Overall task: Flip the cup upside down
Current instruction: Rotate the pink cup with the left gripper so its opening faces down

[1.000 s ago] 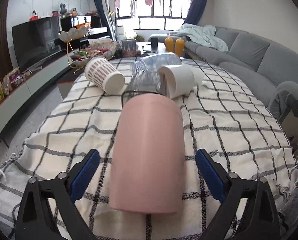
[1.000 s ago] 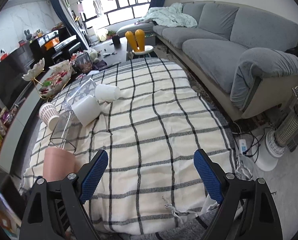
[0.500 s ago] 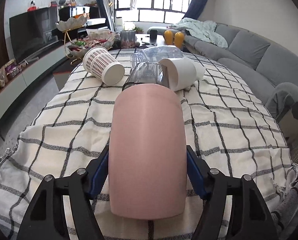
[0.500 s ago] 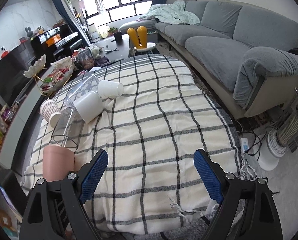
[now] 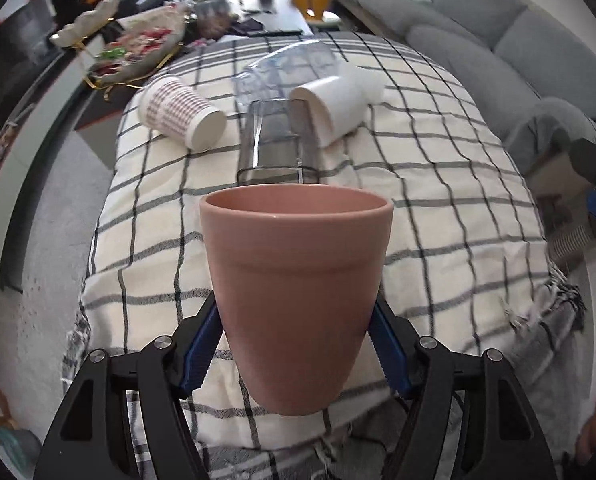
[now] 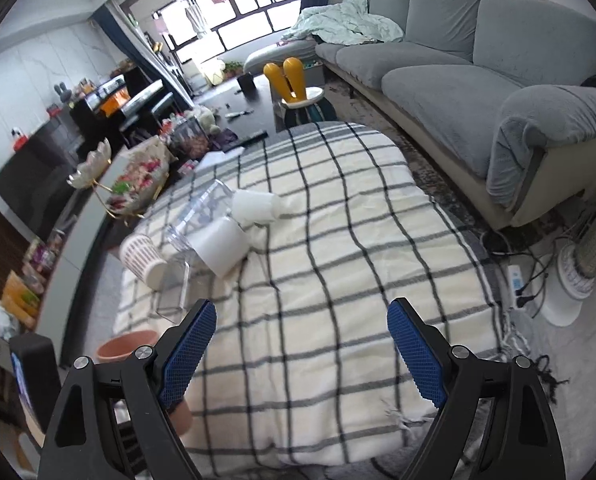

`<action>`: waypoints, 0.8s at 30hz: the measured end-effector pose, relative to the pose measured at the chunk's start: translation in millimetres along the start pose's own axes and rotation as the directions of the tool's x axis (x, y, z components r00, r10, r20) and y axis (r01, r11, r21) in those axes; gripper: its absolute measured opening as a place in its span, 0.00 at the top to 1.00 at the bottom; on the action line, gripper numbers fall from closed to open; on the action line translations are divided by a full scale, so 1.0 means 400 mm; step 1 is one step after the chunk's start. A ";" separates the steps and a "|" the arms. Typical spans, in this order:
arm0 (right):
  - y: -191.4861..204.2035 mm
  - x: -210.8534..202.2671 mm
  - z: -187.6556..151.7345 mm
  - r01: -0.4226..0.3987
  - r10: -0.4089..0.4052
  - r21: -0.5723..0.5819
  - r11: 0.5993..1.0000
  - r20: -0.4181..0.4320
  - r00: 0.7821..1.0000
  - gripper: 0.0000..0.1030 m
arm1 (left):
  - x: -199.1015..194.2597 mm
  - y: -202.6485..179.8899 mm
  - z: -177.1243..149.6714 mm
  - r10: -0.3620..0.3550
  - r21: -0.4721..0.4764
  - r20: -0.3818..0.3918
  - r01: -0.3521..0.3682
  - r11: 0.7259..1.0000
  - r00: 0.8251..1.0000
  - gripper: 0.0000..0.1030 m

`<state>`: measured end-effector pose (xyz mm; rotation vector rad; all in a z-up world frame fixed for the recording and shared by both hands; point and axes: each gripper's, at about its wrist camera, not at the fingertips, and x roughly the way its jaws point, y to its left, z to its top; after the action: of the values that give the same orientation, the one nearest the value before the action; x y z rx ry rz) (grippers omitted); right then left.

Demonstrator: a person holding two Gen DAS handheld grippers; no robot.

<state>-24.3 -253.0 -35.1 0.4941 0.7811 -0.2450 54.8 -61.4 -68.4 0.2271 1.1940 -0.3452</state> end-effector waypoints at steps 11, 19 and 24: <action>-0.049 0.003 0.028 -0.080 0.084 0.128 0.988 -0.022 0.996 0.15 | 0.038 -0.068 0.043 -0.107 0.071 -0.396 0.147 0.987 0.912 0.33; -0.094 0.029 0.064 -0.092 0.106 0.240 0.966 -0.046 0.993 0.15 | 0.123 -0.115 0.086 -0.167 0.007 -0.681 0.234 0.972 0.713 0.33; -0.118 0.084 0.077 -0.069 0.104 0.287 0.956 -0.111 0.988 0.15 | 0.175 -0.130 0.070 -0.167 -0.047 -0.820 0.226 0.973 0.547 0.33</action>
<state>-0.8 -310.2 -56.5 0.8186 0.8492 -0.2467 82.1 -129.1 -123.4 0.3279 2.1723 -0.5014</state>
